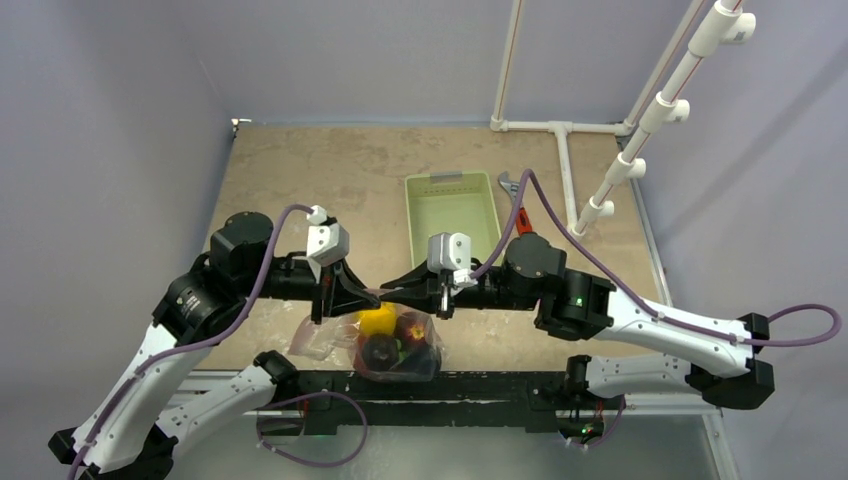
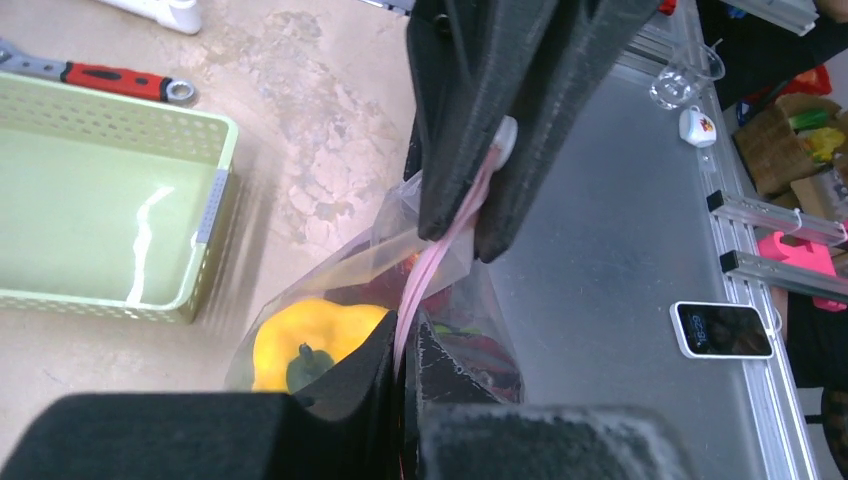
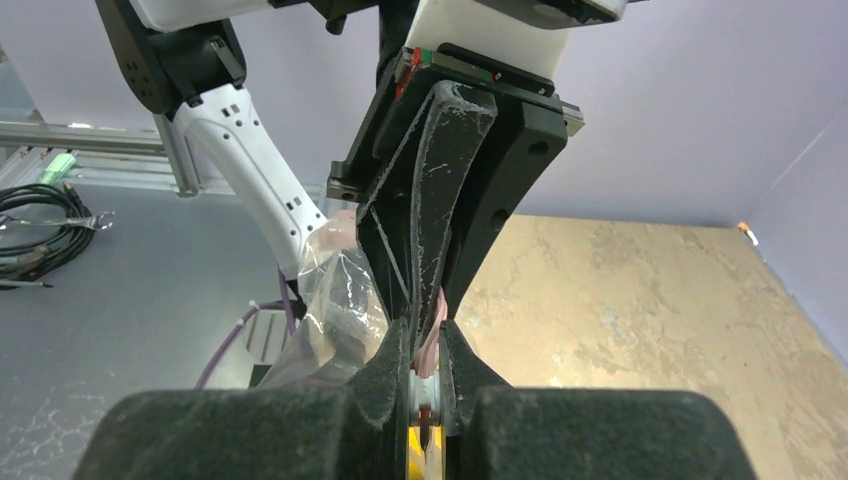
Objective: Place the food in the zip-top bag and seal the zipper
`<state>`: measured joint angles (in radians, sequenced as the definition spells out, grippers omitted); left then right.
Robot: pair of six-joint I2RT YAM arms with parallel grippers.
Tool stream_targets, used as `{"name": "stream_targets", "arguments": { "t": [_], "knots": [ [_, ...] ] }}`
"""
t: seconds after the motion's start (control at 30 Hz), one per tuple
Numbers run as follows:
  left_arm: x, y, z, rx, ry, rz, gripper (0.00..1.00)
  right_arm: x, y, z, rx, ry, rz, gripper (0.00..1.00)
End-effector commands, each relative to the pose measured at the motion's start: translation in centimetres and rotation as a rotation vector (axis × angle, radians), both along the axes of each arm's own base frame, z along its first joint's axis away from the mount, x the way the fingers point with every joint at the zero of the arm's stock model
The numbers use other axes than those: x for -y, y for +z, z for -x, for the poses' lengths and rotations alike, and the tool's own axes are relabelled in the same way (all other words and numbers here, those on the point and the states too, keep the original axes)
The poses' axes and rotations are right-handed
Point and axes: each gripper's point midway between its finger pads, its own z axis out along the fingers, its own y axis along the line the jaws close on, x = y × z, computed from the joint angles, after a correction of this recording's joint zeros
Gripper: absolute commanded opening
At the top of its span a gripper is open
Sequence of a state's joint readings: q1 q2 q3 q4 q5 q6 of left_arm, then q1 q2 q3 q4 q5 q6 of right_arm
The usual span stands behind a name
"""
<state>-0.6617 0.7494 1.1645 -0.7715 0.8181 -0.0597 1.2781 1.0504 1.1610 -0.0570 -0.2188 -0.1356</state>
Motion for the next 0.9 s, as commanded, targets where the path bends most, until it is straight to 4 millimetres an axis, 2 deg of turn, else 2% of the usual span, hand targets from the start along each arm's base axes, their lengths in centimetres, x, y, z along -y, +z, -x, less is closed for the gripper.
{"name": "stream_targets", "arguments": {
  "t": [0.0,0.13,0.17,0.23,0.33,0.47,0.63,0.87],
  "knots": [
    [0.0,0.7,-1.1,0.038,0.048,0.000,0.00,0.5,4.5,-0.1,0.006,-0.021,-0.126,0.00],
    [-0.2,1.1,-0.9,0.054,0.053,0.008,0.00,1.0,4.8,-0.5,-0.001,-0.050,-0.145,0.01],
    [-0.2,1.1,-0.8,0.053,0.050,0.009,0.00,1.2,5.0,-0.5,-0.003,-0.058,-0.153,0.05],
    [-0.3,1.3,-0.7,0.055,0.046,0.013,0.00,1.6,5.2,-0.8,-0.007,-0.081,-0.169,0.21],
    [-0.4,1.4,-0.5,0.059,0.044,0.016,0.00,2.1,5.1,-1.5,-0.020,-0.124,-0.184,0.38],
    [-0.7,1.8,-0.3,0.072,0.051,0.022,0.00,3.0,5.3,-1.5,-0.036,-0.139,-0.223,0.49],
    [-0.9,2.3,-0.1,0.082,0.057,0.028,0.00,3.4,4.1,-0.8,-0.065,-0.114,-0.237,0.58],
    [-1.2,2.6,-0.1,0.090,0.068,0.035,0.00,3.2,1.6,0.4,-0.127,-0.047,-0.247,0.62]
  ]
}}
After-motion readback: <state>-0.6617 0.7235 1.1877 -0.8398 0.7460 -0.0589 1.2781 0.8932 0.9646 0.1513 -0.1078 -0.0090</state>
